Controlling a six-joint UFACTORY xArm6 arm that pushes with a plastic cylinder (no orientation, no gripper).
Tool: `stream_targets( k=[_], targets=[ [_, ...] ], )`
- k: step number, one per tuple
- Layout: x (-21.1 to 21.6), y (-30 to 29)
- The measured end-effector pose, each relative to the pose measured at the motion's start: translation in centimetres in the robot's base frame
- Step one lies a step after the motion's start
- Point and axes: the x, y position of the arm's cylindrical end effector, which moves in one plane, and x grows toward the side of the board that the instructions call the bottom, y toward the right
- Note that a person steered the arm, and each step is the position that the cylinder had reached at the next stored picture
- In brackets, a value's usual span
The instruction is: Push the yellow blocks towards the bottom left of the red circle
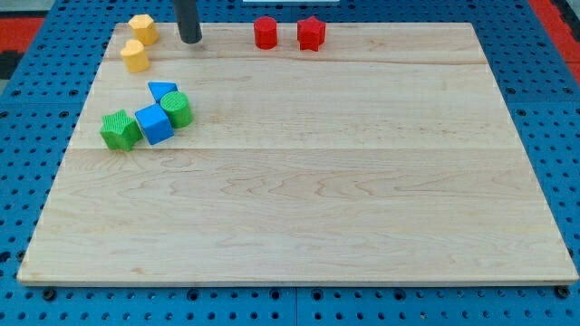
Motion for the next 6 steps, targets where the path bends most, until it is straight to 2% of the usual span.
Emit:
stream_targets(
  k=[2, 3, 4, 5, 6],
  targets=[
    [5.2, -0.1],
    [7.6, -3.3],
    [7.9, -9.5],
    [5.1, -11.5],
    [2.2, -8.0]
  ],
)
